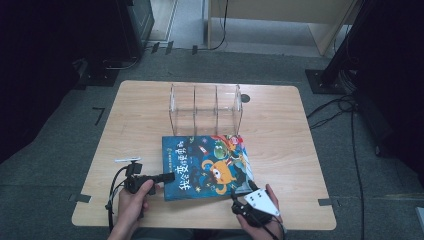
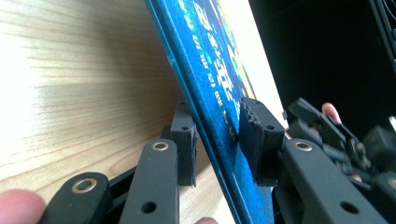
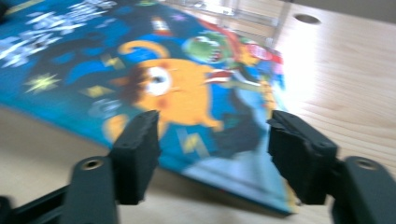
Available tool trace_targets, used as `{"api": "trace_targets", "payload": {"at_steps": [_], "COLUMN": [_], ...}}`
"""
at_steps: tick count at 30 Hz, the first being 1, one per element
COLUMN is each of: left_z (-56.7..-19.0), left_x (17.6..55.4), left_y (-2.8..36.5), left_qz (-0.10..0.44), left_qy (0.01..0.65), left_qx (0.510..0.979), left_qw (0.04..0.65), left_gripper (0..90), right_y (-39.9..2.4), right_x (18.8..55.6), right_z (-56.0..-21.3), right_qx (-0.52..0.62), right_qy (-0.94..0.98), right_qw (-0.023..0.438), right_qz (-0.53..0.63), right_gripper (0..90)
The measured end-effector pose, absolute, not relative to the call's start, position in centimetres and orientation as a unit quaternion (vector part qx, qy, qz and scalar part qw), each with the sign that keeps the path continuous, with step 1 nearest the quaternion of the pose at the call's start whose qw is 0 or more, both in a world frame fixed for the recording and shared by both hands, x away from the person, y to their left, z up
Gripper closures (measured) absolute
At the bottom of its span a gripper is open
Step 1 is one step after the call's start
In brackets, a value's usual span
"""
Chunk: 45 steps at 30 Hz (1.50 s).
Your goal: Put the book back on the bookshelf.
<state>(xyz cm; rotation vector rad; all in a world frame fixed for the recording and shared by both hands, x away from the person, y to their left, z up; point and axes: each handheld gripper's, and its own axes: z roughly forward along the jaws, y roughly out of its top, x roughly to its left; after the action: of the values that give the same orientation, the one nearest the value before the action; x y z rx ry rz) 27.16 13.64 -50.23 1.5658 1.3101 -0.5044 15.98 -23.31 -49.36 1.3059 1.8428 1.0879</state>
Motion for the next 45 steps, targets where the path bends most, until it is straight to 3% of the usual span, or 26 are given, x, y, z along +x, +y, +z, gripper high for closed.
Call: {"api": "trace_targets", "payload": {"at_steps": [5,13,19,32,45], "left_z": [-49.7,-48.3,-47.8,-45.9,-45.1], "left_x": [27.3,27.9,28.3,28.9,29.4], "left_y": [13.6,13.4,13.4,13.7,13.7], "left_qz": [-0.21,-0.205,-0.208,-0.198,-0.196], "left_qy": [0.538,0.538,0.538,0.533,0.531], "left_qx": [0.651,0.661,0.669,0.685,0.693], "left_qw": [0.493,0.481,0.468,0.455,0.446], "left_gripper": [69.9,69.9,69.6,71.2,71.0], "right_y": [-26.6,-28.3,-28.0,-28.5,-27.8], "right_x": [18.8,22.7,24.0,24.4,24.3], "right_z": [-48.6,-49.8,-51.0,-51.6,-51.8], "right_qx": [0.553,0.602,0.616,0.636,0.629], "right_qy": [0.667,0.665,0.675,0.656,0.66], "right_qw": [0.298,0.259,0.21,0.195,0.192], "right_qz": [0.402,0.358,0.346,0.357,0.364], "right_gripper": [54.5,68.8,71.5,76.1,90.0]}}
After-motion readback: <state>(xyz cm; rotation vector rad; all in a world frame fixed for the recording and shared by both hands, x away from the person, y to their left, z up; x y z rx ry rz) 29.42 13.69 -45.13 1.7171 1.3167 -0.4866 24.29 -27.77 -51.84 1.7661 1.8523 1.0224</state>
